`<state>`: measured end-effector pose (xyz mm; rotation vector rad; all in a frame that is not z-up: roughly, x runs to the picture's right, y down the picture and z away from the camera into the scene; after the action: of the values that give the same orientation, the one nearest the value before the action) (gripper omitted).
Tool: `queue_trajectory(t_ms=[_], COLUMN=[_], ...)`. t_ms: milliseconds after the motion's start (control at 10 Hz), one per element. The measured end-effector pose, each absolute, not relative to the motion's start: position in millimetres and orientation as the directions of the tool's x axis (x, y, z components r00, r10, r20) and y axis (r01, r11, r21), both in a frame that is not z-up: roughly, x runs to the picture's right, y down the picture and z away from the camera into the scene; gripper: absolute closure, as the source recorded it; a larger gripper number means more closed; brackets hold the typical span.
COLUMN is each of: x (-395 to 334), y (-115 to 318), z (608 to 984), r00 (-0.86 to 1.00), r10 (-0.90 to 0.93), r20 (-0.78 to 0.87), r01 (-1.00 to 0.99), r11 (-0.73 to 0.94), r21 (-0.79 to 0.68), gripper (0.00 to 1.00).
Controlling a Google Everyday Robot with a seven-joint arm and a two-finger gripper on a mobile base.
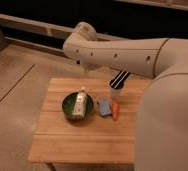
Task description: Move the arm in a circular motion
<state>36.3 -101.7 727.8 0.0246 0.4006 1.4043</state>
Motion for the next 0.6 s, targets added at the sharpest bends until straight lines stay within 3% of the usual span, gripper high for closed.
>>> queue_trajectory(t_ms=[300,600], x=[74.2,73.8], y=[-135.1,-168.8], z=[765.3,816.2], r00=[0.149,0.196], r10=[0.967,0.971], r20=[-0.206,-0.135], r01=[-0.911,-0.937], r11=[0.215,0.226], r21=[0.353,0.266], gripper=[0.35,0.35])
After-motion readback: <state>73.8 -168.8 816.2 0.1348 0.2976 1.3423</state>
